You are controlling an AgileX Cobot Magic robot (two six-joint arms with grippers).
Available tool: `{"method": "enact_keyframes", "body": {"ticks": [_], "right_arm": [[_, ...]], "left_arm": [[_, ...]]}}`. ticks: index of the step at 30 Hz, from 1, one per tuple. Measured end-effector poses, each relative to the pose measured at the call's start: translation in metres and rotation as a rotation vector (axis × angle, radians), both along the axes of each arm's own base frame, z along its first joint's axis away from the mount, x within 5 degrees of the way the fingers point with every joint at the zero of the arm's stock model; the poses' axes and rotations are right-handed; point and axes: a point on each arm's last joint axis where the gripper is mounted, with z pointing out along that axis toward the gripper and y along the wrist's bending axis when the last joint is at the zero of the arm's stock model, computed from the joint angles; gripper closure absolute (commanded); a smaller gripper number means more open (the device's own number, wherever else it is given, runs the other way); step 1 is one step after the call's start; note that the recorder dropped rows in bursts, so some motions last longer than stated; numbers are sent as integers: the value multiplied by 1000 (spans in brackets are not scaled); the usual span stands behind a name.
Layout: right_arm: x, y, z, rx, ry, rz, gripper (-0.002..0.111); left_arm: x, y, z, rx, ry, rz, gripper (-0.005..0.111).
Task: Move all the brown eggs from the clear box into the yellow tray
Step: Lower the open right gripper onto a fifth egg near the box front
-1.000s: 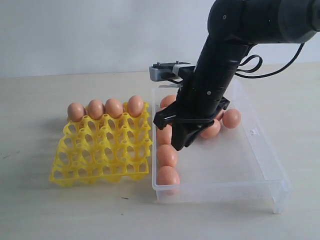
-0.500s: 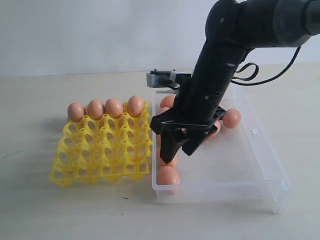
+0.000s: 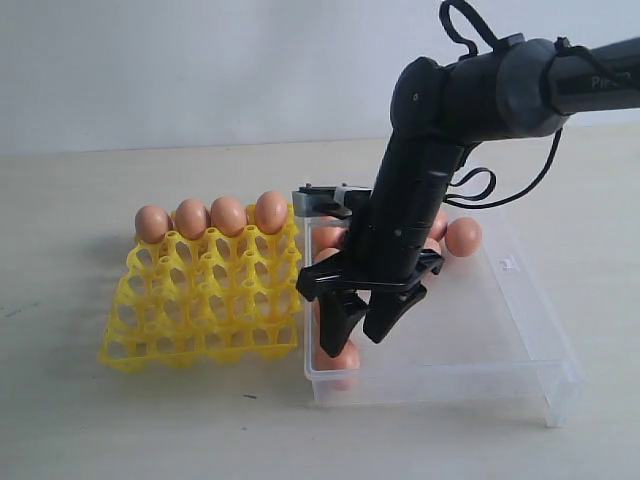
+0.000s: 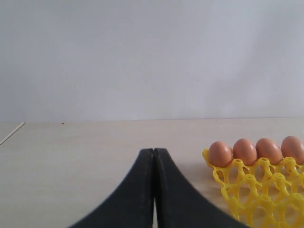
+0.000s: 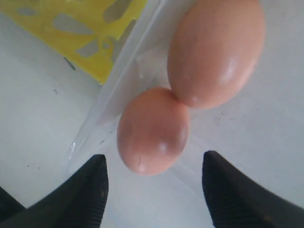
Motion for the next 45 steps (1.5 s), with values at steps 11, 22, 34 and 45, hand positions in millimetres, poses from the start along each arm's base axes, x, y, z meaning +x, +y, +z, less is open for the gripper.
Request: {"method": "enact_keyframes", "body": {"ticks": [11,22,34,45], "right_arm": [[7,4,-10,5,-43,-72,52],[1,6,-10,-25,-32,-31,52],[-2,10,-18,-64,-43,-17,57],[-1,9,-25,-86,-42,-14,108]], "left_arm": [[0,0,0,0,0,0,107],[0,0,0,0,0,0,107],[0,0,0,0,0,0,107],[0,0,0,0,0,0,107]]}}
